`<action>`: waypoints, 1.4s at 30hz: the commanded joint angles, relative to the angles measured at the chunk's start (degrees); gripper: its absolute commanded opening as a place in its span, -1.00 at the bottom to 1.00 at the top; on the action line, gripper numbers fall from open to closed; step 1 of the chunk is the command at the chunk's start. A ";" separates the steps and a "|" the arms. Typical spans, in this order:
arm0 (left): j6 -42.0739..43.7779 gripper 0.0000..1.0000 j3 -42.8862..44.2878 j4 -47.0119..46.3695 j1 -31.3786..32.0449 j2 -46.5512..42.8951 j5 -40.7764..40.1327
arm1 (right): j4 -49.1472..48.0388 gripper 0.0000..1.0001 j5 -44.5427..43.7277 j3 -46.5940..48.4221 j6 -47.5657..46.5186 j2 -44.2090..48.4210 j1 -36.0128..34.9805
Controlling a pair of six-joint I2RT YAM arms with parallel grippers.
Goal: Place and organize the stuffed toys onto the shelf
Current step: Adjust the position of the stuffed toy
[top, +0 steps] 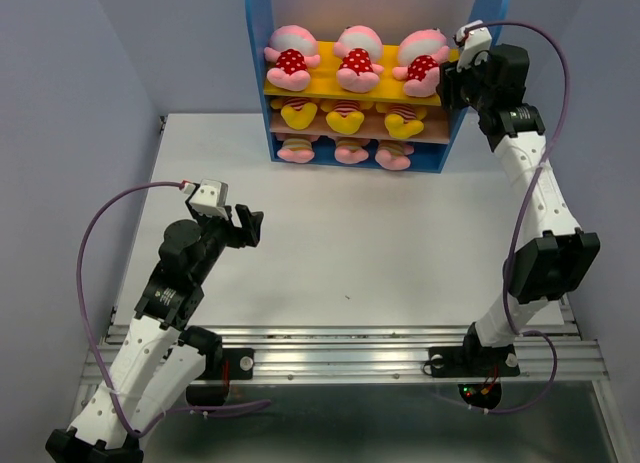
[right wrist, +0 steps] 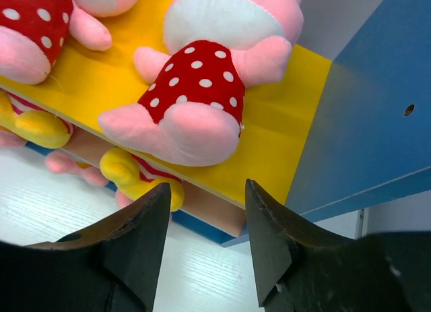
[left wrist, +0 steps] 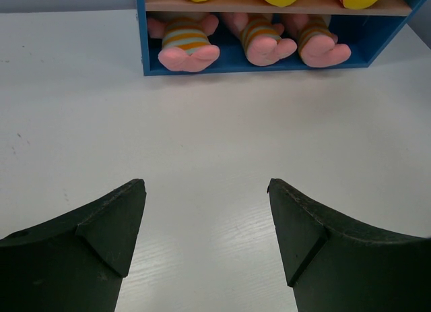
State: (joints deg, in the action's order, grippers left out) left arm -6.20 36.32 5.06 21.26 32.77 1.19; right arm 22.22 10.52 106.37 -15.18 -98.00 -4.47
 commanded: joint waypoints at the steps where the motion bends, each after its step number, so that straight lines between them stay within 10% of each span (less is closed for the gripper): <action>1: 0.48 0.69 -0.46 -1.98 -0.16 -0.43 -0.22 | -2.79 0.11 3.71 0.42 0.77 2.98 0.34; 17: 0.48 0.69 -0.28 -2.16 -0.08 0.18 -0.22 | 0.70 0.84 17.69 4.10 -8.98 1.33 -0.27; 35: 0.13 0.70 -0.10 -1.90 -0.07 0.62 -0.58 | -5.51 0.80 0.39 4.46 -19.63 -6.23 -6.69; 42: 0.04 0.69 -0.10 -1.98 -0.16 0.80 -0.58 | -8.59 0.42 -5.95 3.94 -18.49 -7.65 -6.69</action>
State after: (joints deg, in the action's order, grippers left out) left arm -6.26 36.32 5.10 21.26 33.67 1.19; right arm 18.76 9.91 110.19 -33.87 -105.49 -11.07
